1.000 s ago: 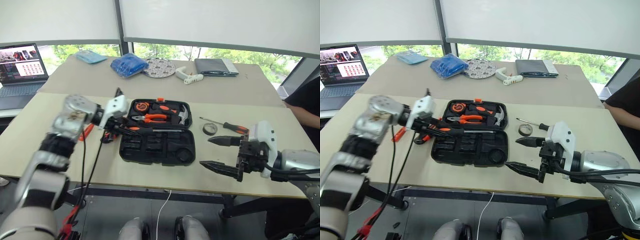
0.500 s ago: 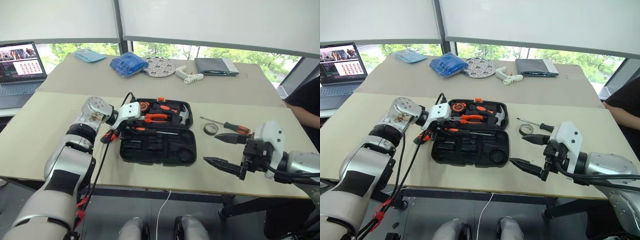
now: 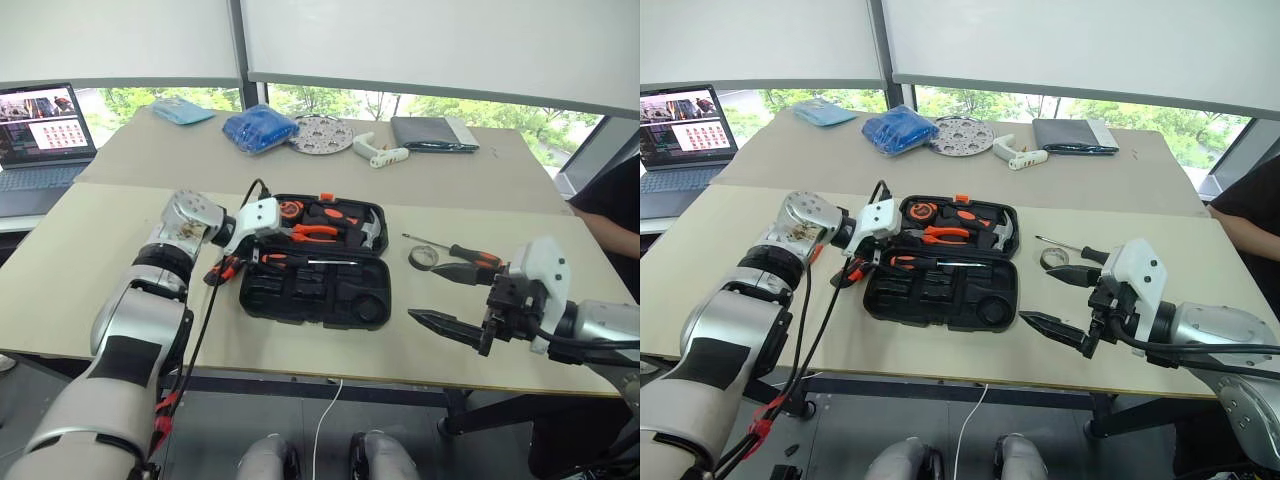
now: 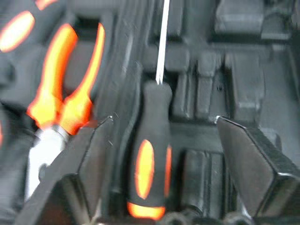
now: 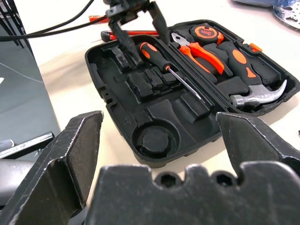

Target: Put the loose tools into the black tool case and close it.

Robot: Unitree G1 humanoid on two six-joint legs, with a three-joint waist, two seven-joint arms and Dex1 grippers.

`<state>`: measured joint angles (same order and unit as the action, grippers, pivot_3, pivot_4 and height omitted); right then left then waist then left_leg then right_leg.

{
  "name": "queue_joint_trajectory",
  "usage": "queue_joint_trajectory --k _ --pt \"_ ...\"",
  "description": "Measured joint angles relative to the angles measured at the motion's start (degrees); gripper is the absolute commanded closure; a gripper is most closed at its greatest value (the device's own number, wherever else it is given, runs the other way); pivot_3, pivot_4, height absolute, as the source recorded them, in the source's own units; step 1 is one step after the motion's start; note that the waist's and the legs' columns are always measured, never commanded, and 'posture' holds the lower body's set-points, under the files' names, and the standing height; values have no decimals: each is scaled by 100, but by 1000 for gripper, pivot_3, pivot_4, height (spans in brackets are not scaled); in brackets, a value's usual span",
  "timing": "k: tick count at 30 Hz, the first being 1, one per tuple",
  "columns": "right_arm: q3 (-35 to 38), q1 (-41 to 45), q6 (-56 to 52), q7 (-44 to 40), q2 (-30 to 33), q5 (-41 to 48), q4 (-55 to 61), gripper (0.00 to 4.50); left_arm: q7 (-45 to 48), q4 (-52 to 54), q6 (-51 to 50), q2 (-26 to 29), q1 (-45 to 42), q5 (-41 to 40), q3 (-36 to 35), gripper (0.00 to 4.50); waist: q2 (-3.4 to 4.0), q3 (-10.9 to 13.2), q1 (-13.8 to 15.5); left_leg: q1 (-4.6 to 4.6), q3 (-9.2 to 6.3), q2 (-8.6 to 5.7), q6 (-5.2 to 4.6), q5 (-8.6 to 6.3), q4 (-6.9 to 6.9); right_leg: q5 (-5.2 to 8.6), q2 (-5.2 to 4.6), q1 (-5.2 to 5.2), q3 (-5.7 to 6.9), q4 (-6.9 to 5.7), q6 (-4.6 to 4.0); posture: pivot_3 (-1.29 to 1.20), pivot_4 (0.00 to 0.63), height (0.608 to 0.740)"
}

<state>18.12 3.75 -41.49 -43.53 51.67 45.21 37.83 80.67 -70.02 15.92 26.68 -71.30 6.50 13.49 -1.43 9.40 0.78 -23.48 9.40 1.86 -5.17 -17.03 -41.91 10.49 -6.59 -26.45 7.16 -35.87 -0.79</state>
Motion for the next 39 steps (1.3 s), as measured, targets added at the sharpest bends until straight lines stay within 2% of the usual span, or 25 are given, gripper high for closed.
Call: queue_joint_trajectory --k 4,6,7,13,20,24,28,29,32,34,37,38,39 --pt "-188 143 1 1 -23 -28 -55 0 -111 0 -6 -154 0 19 -23 3365 0 0 -8 0 2 0 0 0 0 -2 2 0 -1 -1 -2 0 150 718" --pt "-267 278 6 0 -31 -123 -159 0 -221 -12 -2 -190 1 69 -18 4217 0 0 -9 1 2 -1 0 0 -1 -2 2 0 -1 -2 -2 0 150 718" --pt "-327 355 17 -5 -32 -152 -247 0 -276 -29 7 -196 2 116 -15 4476 0 0 -9 1 2 -1 0 0 -1 -2 2 0 -1 -2 -2 0 150 718" --pt "-754 855 149 -15 -169 -517 -728 0 -724 -90 21 -389 65 485 136 4476 0 0 -9 2 5 -2 0 0 -1 -2 2 0 -2 -3 -3 0 150 718" --pt "-849 881 157 -29 -268 -621 -775 0 -1084 -93 186 -397 81 824 372 4476 1 -1 -10 19 6 -2 0 0 -1 -2 0 14 -3 -5 -3 0 150 718" --pt "-855 878 192 -12 -285 -760 -820 0 -1041 -95 83 -389 92 742 218 4476 1 -1 -15 21 5 0 0 0 -2 1 -4 12 -4 -13 7 0 150 718" --pt "-799 629 285 -16 -125 -1102 -1142 0 -48 -9 -686 -287 92 -89 -517 3521 1 -1 -25 7 7 1 3 2 -8 2 -2 -2 -3 -21 6 0 150 718" --pt "-746 561 285 -31 -64 -1145 -1247 0 212 96 -931 -212 92 -292 -677 3096 1 0 -28 5 8 1 5 3 -11 2 0 -5 -4 -21 5 0 150 718" --pt "-505 409 316 -167 277 -1384 -1778 0 941 1124 -2143 106 153 -1149 -1072 2105 2 0 -37 -5 11 1 7 5 -22 -1 2 -10 -4 -23 1 0 150 718" --pt "-435 464 458 -287 455 -1579 -2150 0 1087 2428 -3049 320 477 -1719 -1169 1372 6 -2 -62 13 12 0 7 4 -19 4 1 6 -11 -22 9 0 150 718" --pt "-628 979 608 -479 603 -1894 -2927 0 1127 4217 -4219 458 1263 -2373 -1177 267 9 -2 -132 29 12 0 8 5 -19 26 0 18 -17 -23 46 0 150 718" --pt "-781 1256 679 -532 614 -2039 -3238 0 1088 4649 -4508 471 1496 -2508 -1167 62 9 -1 -151 30 11 1 14 8 -21 26 3 19 -16 -24 46 0 150 718" --pt "-1014 1597 810 -597 610 -2251 -3592 0 1000 4998 -4737 468 1678 -2623 -1150 62 9 -1 -159 30 11 0 19 12 -23 25 2 19 -16 -27 46 0 150 718"
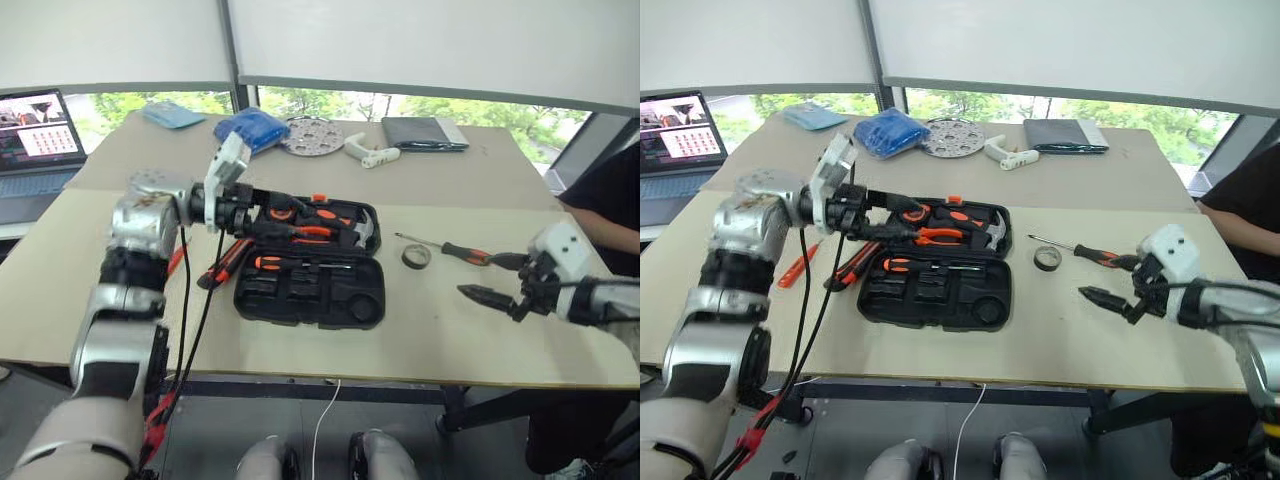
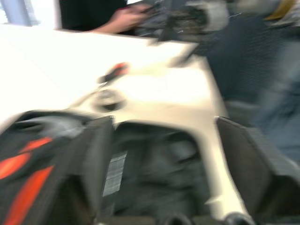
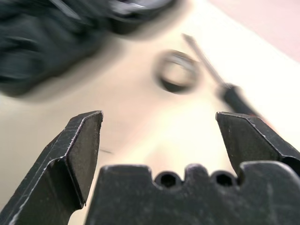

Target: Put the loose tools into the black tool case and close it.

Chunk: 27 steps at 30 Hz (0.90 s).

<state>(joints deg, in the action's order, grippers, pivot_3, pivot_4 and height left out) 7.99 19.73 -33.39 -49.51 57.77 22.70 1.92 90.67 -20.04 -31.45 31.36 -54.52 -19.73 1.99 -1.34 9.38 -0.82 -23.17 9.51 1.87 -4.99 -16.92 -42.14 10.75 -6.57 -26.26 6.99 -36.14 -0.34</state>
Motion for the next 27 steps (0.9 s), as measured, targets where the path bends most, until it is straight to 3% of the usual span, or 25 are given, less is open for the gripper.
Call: queue_joint_trajectory --k 3,6,13,18,25,27 --pt "-716 854 446 -118 -85 -694 -1074 0 -293 630 -332 -108 152 -206 60 62 1 1 -13 8 -2 4 12 7 0 -5 2 0 -3 -12 -6 0 150 718" --pt "-1352 2040 929 -100 -638 -1385 -2642 0 -600 955 -414 -146 202 -290 66 62 6 1 -65 20 4 5 25 15 9 -13 4 0 -13 -19 -22 0 150 718" --pt "-2022 3606 1931 -282 -1397 -2395 -5449 0 -829 1371 -456 134 583 -312 187 62 20 7 -82 21 9 4 38 30 29 -10 5 -12 -2 -55 -81 0 150 718" --pt "-2034 4053 2340 -273 -1637 -2656 -6614 1406 -919 1584 -409 376 724 -320 181 0 25 10 -69 17 10 3 38 30 31 -7 1 -12 0 -53 -78 0 150 718" --pt "-1851 4227 2711 -298 -1679 -2776 -7128 3680 -935 1626 -371 775 855 -385 165 0 26 11 -126 28 9 4 46 34 31 0 0 -9 -3 -64 -67 0 150 718" --pt "-1807 4234 2816 -390 -1677 -2810 -7128 3927 -973 1608 -356 914 956 -385 139 0 28 11 -152 29 9 5 48 35 32 1 0 -9 -4 -66 -68 0 150 718"
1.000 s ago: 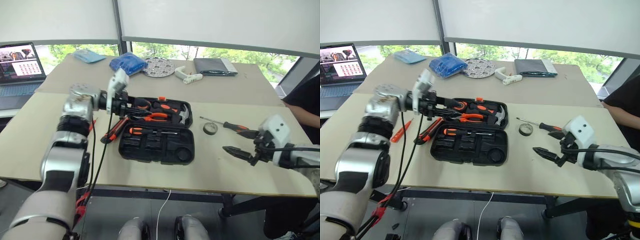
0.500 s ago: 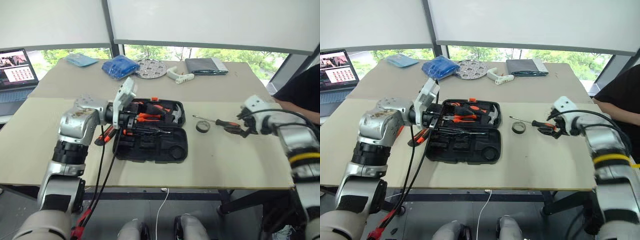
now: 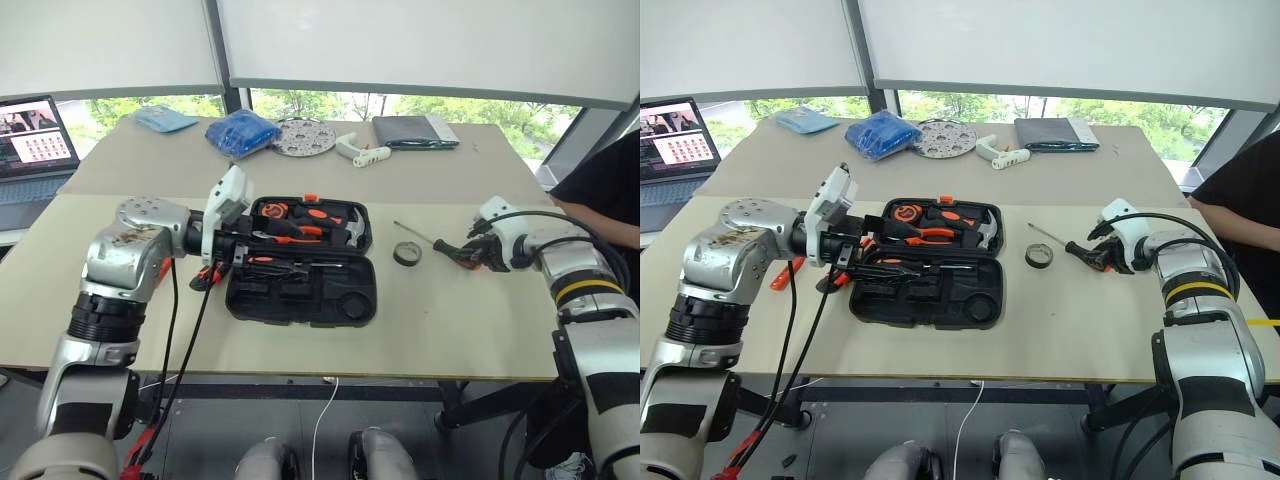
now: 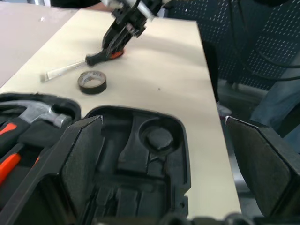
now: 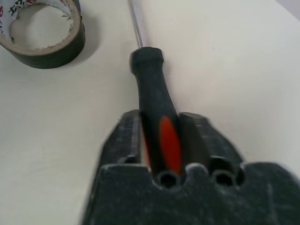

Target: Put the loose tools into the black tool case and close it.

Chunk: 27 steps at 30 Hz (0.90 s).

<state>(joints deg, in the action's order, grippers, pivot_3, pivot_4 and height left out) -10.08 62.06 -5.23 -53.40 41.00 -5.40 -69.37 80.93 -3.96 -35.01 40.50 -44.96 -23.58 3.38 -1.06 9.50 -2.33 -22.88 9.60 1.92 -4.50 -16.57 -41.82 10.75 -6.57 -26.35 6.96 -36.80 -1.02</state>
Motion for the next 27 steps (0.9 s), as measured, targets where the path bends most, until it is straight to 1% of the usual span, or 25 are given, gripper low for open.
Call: queue_joint_trajectory --k 3,4,5,6,9,12,14,18,19,21,22,23,24,25,27 --pt "126 68 30 -372 1 13 55 4211 4 -35 3 321 222 0 -25 0 11 7 -26 -1 0 1 1 1 0 -1 2 -3 -1 -1 -4 0 150 718" --pt "176 96 21 -609 -11 75 190 4435 48 -37 2 484 312 -8 -57 0 18 12 -47 -1 1 2 2 1 1 -1 3 -4 -2 -2 -4 0 150 718" --pt "198 134 -10 -840 -46 172 401 4477 82 -35 1 642 397 -15 -113 0 24 15 -69 -2 1 3 4 2 2 -1 3 -8 -6 -3 -4 0 150 718" --pt "209 203 -48 -1060 -125 235 679 4477 107 -39 -3 785 473 -25 -199 0 28 18 -101 0 1 4 7 4 4 -1 4 -9 -7 -6 -4 0 150 718" --pt "209 305 -144 -1379 -319 371 1385 4477 100 -23 -2 943 492 -75 -326 0 31 19 -106 2 -3 5 14 8 5 6 2 -9 -2 -20 -12 0 150 718" --pt "203 309 -318 -1380 -443 405 1725 4477 55 27 -12 1029 531 -125 -386 0 32 20 -14 -3 -3 3 14 7 3 6 -2 -11 2 -20 -17 0 150 718" --pt "196 290 -428 -1209 -461 382 1758 4477 29 54 -19 1060 534 -127 -396 0 33 21 46 -11 -3 0 14 7 3 3 -8 -14 7 -18 -22 0 150 718" --pt "197 234 -577 -589 -420 201 1593 3402 -56 80 -18 1009 534 -134 -396 0 33 21 109 -27 -2 -2 14 7 3 1 -9 -29 8 -17 -28 0 150 718" --pt "199 195 -653 -473 -380 177 1539 2974 -74 80 -18 967 533 -138 -389 0 33 21 116 -33 -1 -2 14 8 3 2 -8 -36 8 -18 -29 0 150 718" --pt "221 87 -757 -225 -266 139 1422 2389 -99 81 -18 851 498 -152 -343 0 33 21 130 -35 -1 -1 14 8 3 2 -5 -37 10 -20 -30 0 150 718" --pt "242 -21 -830 -64 -146 100 1362 1941 -101 76 -18 756 439 -155 -290 0 33 21 146 -39 0 -2 14 8 3 3 -4 -37 11 -19 -30 0 150 718" --pt "257 -93 -899 27 -72 83 1318 1559 -102 76 -16 699 403 -159 -262 0 33 21 149 -39 1 -2 13 8 3 3 -4 -37 11 -18 -29 0 150 718" --pt "275 -173 -939 110 -8 58 1282 1331 -102 74 -14 653 364 -160 -219 0 33 21 145 -38 2 -2 13 8 3 3 -3 -37 9 -18 -29 0 150 718" --pt "308 -296 -1013 177 69 30 1255 909 -103 48 -12 568 268 -159 -183 0 33 21 130 -38 3 -2 13 8 3 6 -1 -37 8 -17 -23 0 150 718" --pt "329 -468 -1139 251 100 -4 1256 219 -107 4 0 462 94 -158 -144 0 33 21 111 -32 4 0 14 9 3 15 2 -34 6 -20 -9 0 150 718"
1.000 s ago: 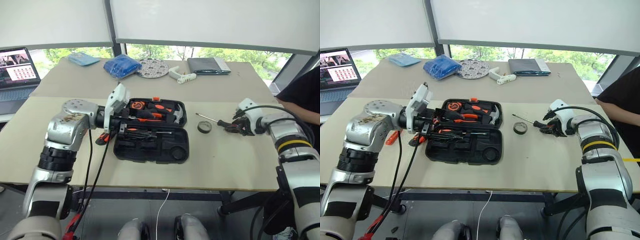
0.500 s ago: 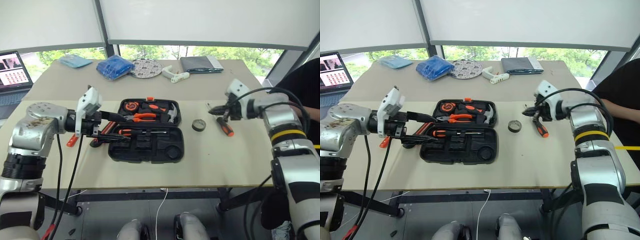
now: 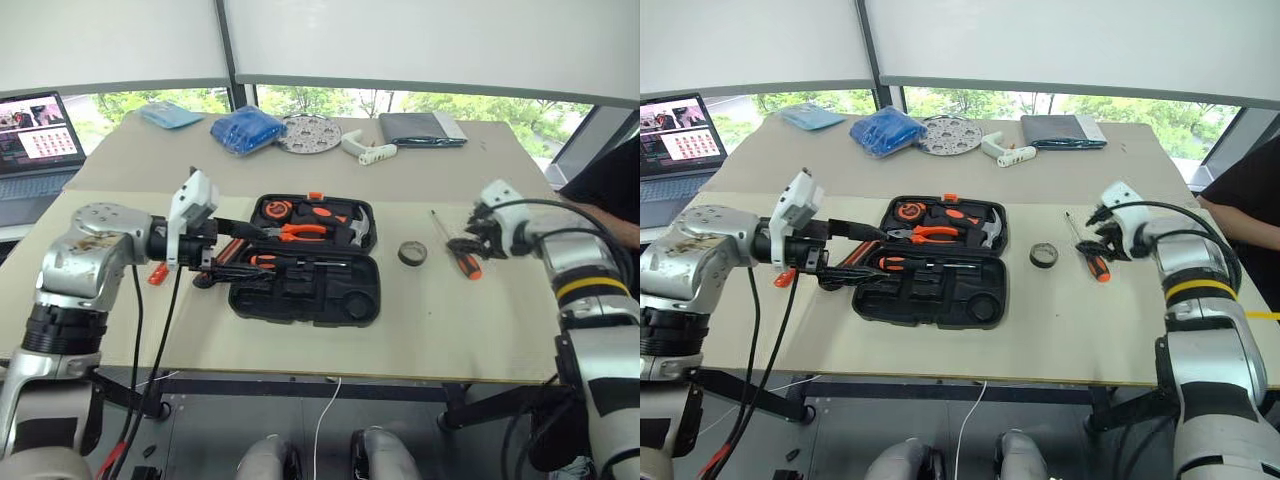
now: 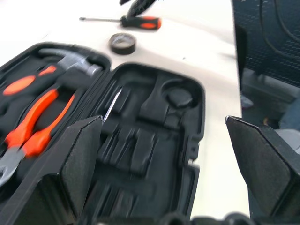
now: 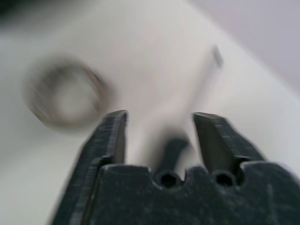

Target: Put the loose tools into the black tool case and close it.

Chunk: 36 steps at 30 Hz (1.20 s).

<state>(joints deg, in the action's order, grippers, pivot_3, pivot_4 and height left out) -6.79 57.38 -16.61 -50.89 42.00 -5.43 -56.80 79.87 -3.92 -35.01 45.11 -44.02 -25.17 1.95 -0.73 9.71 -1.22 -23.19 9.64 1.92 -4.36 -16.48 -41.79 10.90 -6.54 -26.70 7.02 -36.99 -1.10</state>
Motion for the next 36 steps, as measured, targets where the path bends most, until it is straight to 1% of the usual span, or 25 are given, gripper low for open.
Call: queue_joint_trajectory --k 1,6,9,12,14,15,16,17,19,22,25,29,31,33,36 --pt "15 -67 -47 18 -2 3 1 24 0 -22 6 -40 -74 1 24 0 1 0 -27 3 2 0 3 2 0 5 1 0 -4 -1 9 0 150 718" --pt "147 -278 -294 55 -16 75 79 24 28 -149 68 -210 -243 18 166 0 2 0 -126 19 0 4 10 7 1 9 5 11 -7 -8 14 0 150 718" --pt "320 -354 -437 119 -83 205 95 785 55 -158 110 -240 -282 18 178 0 2 0 -137 35 -1 5 10 6 1 10 4 26 -8 -7 17 0 150 718" --pt "442 -406 -497 94 -156 317 96 1788 71 -159 123 -240 -318 19 178 0 2 0 -137 42 -1 4 10 6 1 10 2 34 -11 -6 17 0 150 718" --pt "495 -422 -505 82 -176 399 96 2561 80 -168 127 -240 -318 20 178 0 2 0 -134 41 -1 4 11 6 1 10 0 34 -12 -6 16 0 150 718" --pt "512 -422 -508 61 -176 423 99 2786 82 -176 136 -238 -317 22 178 0 2 0 -129 41 -1 3 11 6 1 10 0 33 -12 -6 16 0 150 718" --pt "525 -421 -509 13 -175 448 119 3198 81 -195 146 -229 -316 26 177 0 3 1 -129 41 -1 4 11 6 1 10 0 33 -12 -6 16 0 150 718" --pt "532 -419 -507 -34 -172 455 166 3465 80 -216 160 -210 -311 32 177 0 4 1 -127 40 -1 3 10 6 1 10 0 31 -13 -6 16 0 150 718" --pt "526 -415 -479 -217 -171 465 362 3484 85 -248 178 -118 -274 35 170 0 6 2 -138 36 -1 4 10 6 2 10 1 26 -14 -6 16 0 150 718" --pt "490 -391 -379 -765 -236 631 1022 3484 134 -270 225 125 -101 34 125 0 13 7 -172 35 1 6 11 6 8 10 5 16 -18 -9 15 0 150 718" --pt "223 -221 -503 -1287 -699 841 2079 3484 220 -252 224 413 138 27 37 0 14 8 -241 31 0 16 17 10 8 11 11 8 -16 -12 14 0 150 718" --pt "-567 -103 -447 -1703 -1323 809 3131 3484 422 -5 224 807 465 -12 -70 0 15 8 -220 23 -2 15 20 10 10 16 11 1 -9 -15 4 0 150 718" --pt "-933 -98 -321 -1729 -1514 625 3201 3484 482 112 250 937 597 -31 -110 0 14 8 -129 8 -3 8 20 10 8 16 4 -9 -3 -14 0 0 150 718" --pt "-1196 -95 -141 -1714 -1618 450 3182 3484 486 128 271 968 677 -31 -152 0 14 8 -35 -17 -3 0 19 10 4 0 -2 -28 -1 -13 -27 0 150 718" --pt "-1533 -75 201 -1689 -1635 122 3007 3484 458 203 273 1008 754 -38 -214 0 12 8 49 -34 -3 -4 19 10 -2 -3 -2 -36 0 -10 -31 0 150 718"
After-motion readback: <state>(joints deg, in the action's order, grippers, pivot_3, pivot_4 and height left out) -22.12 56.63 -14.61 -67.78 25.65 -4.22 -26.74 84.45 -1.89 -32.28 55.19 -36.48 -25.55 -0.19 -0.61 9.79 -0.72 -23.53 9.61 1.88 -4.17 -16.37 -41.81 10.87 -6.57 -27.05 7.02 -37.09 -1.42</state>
